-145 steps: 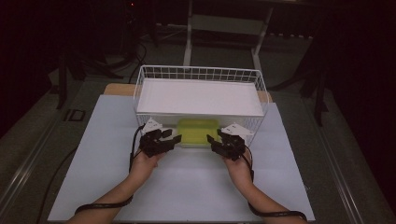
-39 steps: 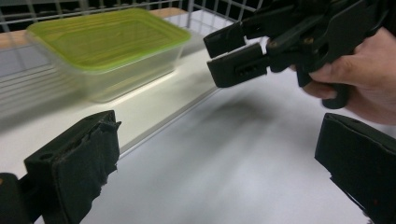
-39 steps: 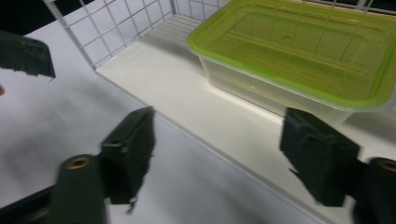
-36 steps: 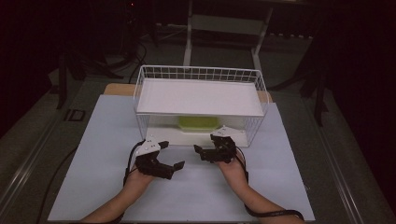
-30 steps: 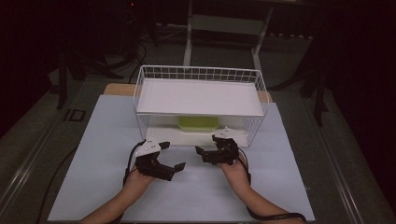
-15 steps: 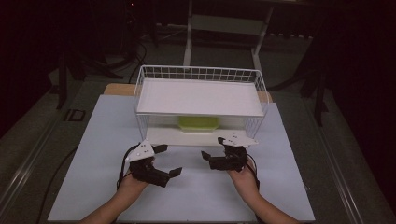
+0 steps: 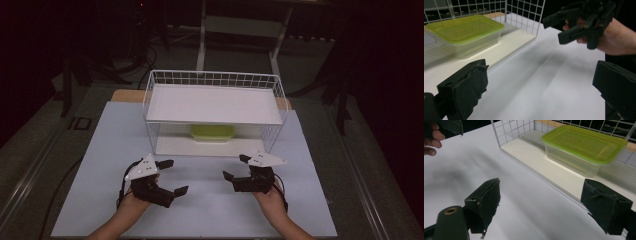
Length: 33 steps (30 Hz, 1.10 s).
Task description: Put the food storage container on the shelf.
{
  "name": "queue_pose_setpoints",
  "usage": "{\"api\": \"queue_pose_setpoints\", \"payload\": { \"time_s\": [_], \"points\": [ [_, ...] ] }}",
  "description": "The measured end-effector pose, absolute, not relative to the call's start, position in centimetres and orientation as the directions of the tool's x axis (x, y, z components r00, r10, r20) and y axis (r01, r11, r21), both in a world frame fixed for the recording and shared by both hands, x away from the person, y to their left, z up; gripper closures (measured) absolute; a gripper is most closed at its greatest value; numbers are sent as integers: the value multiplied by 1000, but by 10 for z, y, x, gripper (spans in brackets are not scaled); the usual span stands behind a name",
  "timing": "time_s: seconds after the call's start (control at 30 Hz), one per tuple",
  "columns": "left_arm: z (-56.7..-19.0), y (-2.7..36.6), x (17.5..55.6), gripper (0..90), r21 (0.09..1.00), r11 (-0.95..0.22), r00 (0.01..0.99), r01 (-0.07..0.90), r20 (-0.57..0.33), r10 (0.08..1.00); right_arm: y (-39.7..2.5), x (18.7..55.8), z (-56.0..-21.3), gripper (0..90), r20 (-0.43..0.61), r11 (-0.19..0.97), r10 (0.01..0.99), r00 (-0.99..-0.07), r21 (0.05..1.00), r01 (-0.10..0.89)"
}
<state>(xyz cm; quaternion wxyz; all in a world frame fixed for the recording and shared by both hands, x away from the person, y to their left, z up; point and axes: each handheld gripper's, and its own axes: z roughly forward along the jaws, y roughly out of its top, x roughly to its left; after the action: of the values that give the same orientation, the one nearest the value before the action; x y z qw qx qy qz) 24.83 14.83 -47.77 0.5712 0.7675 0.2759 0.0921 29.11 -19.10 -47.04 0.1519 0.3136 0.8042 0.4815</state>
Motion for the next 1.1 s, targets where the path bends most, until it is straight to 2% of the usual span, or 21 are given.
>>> {"api": "queue_pose_setpoints", "payload": {
  "time_s": [0.67,1.1],
  "points": [
    [-493,161,235,5,919,-217,838,330,-179,515,-224,273,-477,159,101,312,646,-757,870,382],
    [-506,158,240,5,911,-247,840,329,-163,518,-236,280,-493,160,92,361,605,-791,854,376]
  ]
}}
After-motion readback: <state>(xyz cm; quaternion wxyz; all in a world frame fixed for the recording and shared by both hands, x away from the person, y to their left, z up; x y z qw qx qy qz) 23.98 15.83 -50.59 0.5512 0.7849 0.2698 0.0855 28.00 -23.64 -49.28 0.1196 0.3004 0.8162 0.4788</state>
